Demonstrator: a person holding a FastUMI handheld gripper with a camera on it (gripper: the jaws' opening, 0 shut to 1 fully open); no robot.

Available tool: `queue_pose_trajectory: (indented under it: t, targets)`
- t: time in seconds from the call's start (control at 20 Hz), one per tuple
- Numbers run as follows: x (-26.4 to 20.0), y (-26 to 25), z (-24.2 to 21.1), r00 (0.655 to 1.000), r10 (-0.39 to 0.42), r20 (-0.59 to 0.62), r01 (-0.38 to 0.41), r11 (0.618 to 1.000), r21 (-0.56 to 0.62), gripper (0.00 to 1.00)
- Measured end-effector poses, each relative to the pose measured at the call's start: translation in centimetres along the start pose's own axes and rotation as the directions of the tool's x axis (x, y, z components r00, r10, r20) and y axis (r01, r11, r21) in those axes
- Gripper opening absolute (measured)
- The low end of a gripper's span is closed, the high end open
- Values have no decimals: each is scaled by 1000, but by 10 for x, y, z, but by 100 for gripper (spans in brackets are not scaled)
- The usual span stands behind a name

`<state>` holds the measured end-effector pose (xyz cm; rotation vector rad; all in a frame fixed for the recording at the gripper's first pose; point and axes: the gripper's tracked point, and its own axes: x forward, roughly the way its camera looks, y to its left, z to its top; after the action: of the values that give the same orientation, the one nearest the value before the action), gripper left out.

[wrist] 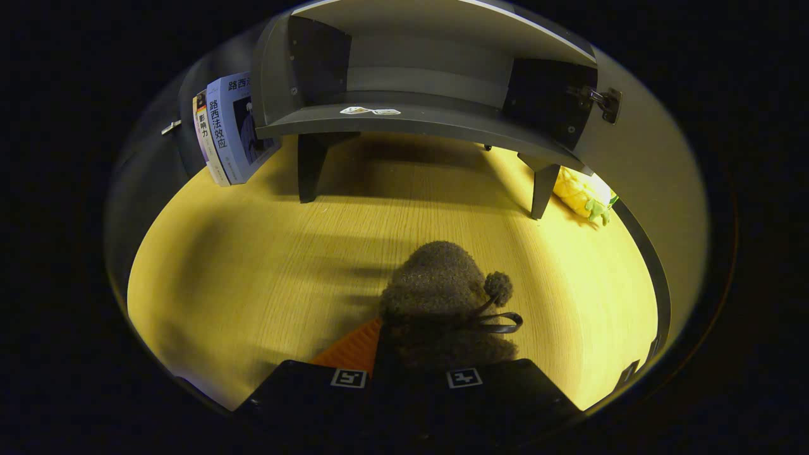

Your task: Open the shoe cabinet door, grab the shoes and put them into the shoe cabinet, then close the shoe cabinet door.

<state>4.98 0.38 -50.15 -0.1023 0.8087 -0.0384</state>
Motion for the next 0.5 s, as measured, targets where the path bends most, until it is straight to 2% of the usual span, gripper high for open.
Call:
queue_pose_trajectory:
  t: [0.05,0.1,0.2,0.5]
  targets:
    - [-2,1,2,1000,6,9,-7,1000,12,31]
    - [0,4,1,1000,24,7,-24,999,23,19]
    - [-2,3,2,1000,28,1,-28,999,40,7]
    - [-44,-2,6,998,54,-23,-53,998,36,6]
